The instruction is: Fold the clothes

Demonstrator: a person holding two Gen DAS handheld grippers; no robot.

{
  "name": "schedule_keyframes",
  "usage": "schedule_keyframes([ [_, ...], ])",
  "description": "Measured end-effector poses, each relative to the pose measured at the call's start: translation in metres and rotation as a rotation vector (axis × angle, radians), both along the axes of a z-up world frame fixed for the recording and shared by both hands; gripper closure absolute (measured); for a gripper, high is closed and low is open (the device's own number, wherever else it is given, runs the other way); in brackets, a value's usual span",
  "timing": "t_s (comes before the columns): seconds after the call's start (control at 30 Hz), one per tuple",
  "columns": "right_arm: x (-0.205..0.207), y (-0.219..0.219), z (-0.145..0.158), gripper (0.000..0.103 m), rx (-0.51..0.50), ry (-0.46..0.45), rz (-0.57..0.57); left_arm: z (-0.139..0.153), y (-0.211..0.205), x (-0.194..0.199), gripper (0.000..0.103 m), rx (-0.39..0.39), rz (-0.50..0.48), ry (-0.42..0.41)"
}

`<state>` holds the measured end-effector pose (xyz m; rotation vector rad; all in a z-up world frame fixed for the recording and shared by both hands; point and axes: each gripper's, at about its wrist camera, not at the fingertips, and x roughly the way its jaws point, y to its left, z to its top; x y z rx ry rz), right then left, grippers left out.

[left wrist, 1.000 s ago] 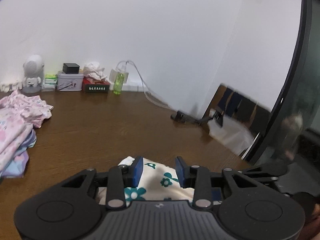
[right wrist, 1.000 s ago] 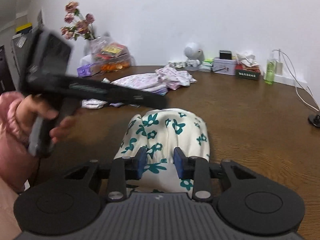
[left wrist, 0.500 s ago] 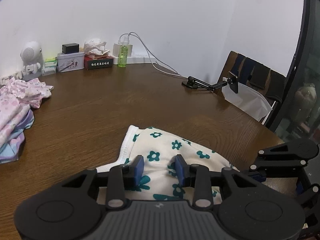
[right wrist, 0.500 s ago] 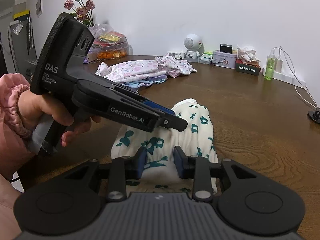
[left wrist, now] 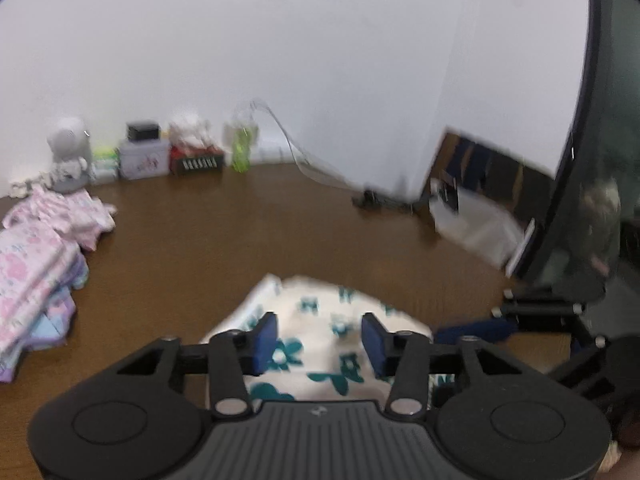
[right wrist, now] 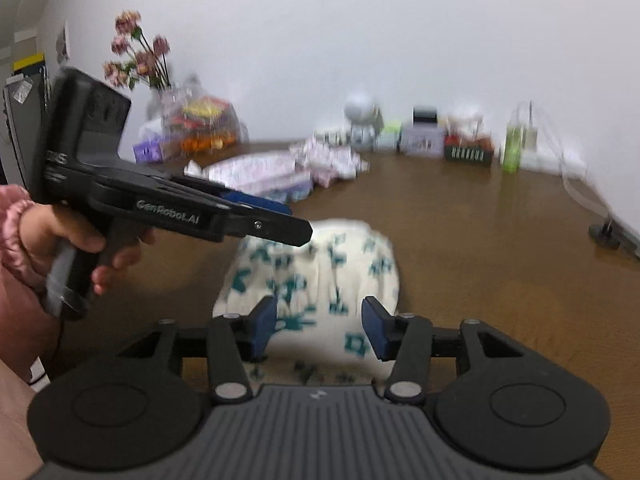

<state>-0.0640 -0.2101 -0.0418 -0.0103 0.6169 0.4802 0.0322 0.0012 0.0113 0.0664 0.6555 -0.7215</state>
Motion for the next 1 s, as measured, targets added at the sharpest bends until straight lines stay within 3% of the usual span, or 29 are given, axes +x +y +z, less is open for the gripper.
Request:
schedule_keyframes([
  [0.1, 0.000, 0.004, -0.008, 0.055, -0.012, 0.016, -0.005, -0.014, -0.003, -0.004, 0.066, 0.015, 0.007, 0.009],
  [0.33, -0.002, 0.010, -0.016, 0.054, -0.047, 0.002, -0.006, 0.005, 0.008, -0.014, 0.062, -0.028, 0.062, -0.036],
  [0.4, -0.003, 0.005, -0.009, 0.047, -0.025, -0.004, 0.001, 0.010, 0.012, -0.017, 0.048, -0.041, 0.078, -0.049],
  [0.43, -0.003, -0.001, -0.003, 0.032, 0.007, -0.004, 0.003, 0.013, 0.013, -0.019, 0.033, -0.047, 0.086, -0.055],
  [0.47, -0.004, -0.007, 0.003, 0.024, 0.038, -0.005, 0.005, 0.016, 0.015, -0.020, 0.015, -0.054, 0.094, -0.062],
  [0.53, -0.005, -0.017, 0.014, 0.000, 0.064, -0.023, 0.004, 0.028, 0.030, -0.031, 0.000, -0.122, 0.158, -0.077],
  [0.6, -0.007, -0.028, 0.025, 0.000, 0.086, -0.042, 0.002, 0.036, 0.045, -0.041, 0.000, -0.186, 0.235, -0.065],
  [0.73, -0.005, -0.045, 0.032, 0.000, 0.130, -0.020, -0.007, 0.028, 0.068, -0.055, 0.000, -0.297, 0.354, 0.109],
  [0.83, 0.002, -0.056, 0.023, 0.000, 0.182, 0.036, -0.028, 0.012, 0.074, -0.062, 0.000, -0.338, 0.385, 0.222],
  [1.0, 0.018, -0.068, 0.005, 0.000, 0.272, 0.130, -0.057, 0.001, 0.074, -0.065, 0.000, -0.356, 0.385, 0.284],
])
